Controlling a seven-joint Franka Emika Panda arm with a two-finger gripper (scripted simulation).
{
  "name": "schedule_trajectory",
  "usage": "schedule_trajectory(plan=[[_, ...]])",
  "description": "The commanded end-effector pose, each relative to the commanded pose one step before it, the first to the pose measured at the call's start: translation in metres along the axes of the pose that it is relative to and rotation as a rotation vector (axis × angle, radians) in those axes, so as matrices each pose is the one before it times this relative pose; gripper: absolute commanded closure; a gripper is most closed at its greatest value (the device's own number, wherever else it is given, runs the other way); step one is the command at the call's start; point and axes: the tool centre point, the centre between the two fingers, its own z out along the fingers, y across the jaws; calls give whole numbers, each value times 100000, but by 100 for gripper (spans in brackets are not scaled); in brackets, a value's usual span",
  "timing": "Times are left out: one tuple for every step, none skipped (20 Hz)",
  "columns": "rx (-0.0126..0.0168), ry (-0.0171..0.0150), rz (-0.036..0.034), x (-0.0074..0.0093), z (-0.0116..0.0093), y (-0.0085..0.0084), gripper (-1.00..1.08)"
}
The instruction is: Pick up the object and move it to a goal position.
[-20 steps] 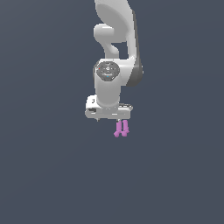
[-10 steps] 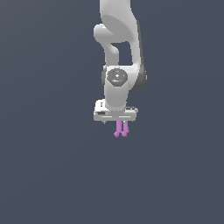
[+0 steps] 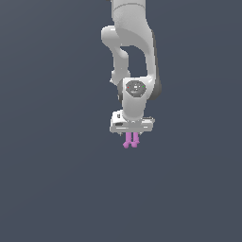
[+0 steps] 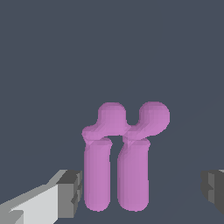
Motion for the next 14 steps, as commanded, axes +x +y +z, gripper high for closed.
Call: schedule_trajectory(plan=[[193, 616, -384, -187, 444, -443, -92], [48, 121, -108, -52, 106, -112, -92], [28, 70, -62, -36, 85, -72, -92], [28, 70, -62, -24, 34, -57, -92], [0, 0, 0, -6, 25, -8, -92], [-28, -180, 7, 16, -66, 48, -92], [0, 0, 0, -1, 34, 0, -92], [0, 0, 0, -3, 103, -1, -92], [0, 0, 0, -5, 171, -1, -92], [0, 0, 0, -8, 239, -2, -92], [0, 0, 0, -10, 306, -2, -92], [0, 0, 0, -13, 372, -3, -92], [11, 67, -10, -21, 398, -8, -92], [0, 0, 0, -20, 500, -3, -92]])
